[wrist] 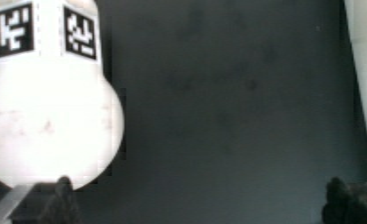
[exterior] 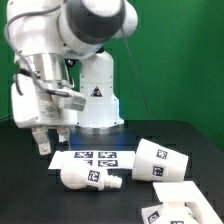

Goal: Assemble lamp

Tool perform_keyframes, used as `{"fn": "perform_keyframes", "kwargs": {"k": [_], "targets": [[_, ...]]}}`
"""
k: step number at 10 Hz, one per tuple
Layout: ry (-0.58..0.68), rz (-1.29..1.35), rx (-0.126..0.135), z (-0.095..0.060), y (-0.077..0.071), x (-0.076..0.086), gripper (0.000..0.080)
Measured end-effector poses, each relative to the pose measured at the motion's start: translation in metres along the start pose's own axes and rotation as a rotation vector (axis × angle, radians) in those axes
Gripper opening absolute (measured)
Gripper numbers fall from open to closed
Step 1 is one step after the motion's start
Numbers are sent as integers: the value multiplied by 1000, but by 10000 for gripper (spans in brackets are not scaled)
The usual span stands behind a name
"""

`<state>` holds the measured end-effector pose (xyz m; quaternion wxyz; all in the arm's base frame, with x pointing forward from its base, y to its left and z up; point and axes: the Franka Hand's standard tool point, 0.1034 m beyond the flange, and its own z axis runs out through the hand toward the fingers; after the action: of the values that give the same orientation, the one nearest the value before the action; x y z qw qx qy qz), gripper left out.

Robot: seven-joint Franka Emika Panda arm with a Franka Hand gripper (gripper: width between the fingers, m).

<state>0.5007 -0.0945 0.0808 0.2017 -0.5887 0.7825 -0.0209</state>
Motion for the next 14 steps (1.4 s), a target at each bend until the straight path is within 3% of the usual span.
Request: {"fn": "perform_keyframes", "kwargs": {"k": [1,5,6,7,9,10,11,13,14], "targets": [[-14,6,22,0,6,6,698],[-9,3,14,1,9,7,698],[-10,-18,25,0,8,9,698],[-20,-15,76,-4,6,16,698],[-40,10,151,-34,-16,12,698],[-53,15,174,-48,-24,8,698],[-55,13,158,-48,-24,7,698],[-77,4,-18,-39,-18,-4,698],[-101,-35,-87,-35,-14,-8,698]]}}
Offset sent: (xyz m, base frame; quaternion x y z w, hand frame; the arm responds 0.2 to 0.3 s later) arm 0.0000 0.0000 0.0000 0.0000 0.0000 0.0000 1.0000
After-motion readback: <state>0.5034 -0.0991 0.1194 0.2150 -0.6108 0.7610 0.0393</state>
